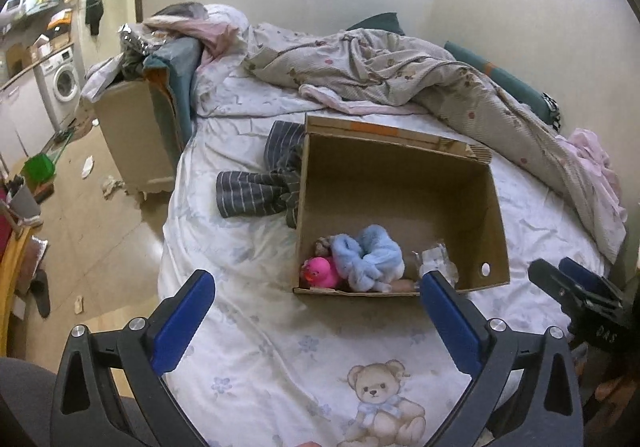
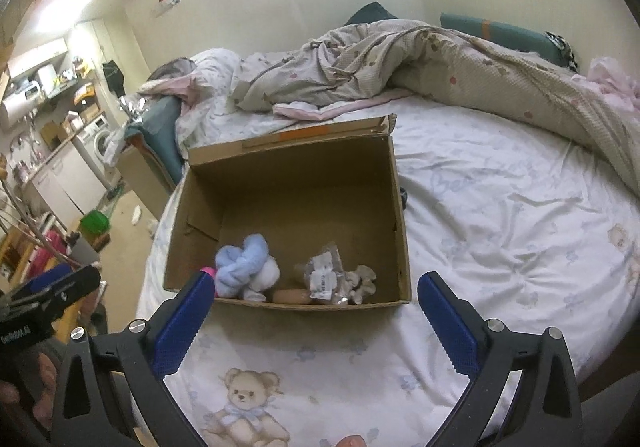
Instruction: Organize soft objects
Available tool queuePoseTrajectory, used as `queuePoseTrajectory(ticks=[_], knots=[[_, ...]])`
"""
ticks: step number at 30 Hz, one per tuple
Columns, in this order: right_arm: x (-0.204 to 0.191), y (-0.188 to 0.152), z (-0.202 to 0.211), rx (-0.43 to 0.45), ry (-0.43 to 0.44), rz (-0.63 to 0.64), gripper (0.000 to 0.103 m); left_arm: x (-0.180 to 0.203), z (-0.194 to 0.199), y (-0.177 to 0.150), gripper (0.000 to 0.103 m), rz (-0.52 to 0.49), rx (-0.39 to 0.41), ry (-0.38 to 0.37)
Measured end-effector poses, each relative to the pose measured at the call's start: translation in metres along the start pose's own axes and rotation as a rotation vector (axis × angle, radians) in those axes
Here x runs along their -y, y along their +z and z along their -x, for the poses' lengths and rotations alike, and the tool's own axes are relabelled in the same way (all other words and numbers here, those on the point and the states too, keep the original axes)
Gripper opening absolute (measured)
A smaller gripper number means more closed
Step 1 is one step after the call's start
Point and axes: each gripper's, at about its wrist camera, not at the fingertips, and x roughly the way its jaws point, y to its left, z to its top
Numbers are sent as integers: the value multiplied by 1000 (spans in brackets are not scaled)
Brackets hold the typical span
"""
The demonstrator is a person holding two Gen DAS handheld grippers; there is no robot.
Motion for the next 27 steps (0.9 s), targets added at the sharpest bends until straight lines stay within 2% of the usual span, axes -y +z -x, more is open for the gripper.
queuePoseTrajectory(ticks=[9,27], knots=[[-1,-3,-8,-11,-42,32,103,7,-4,-3,102,-18,-7,-15],[-7,-3,-6,-7,-51,61,103,6,-6,-3,102,-8,-12,-29]])
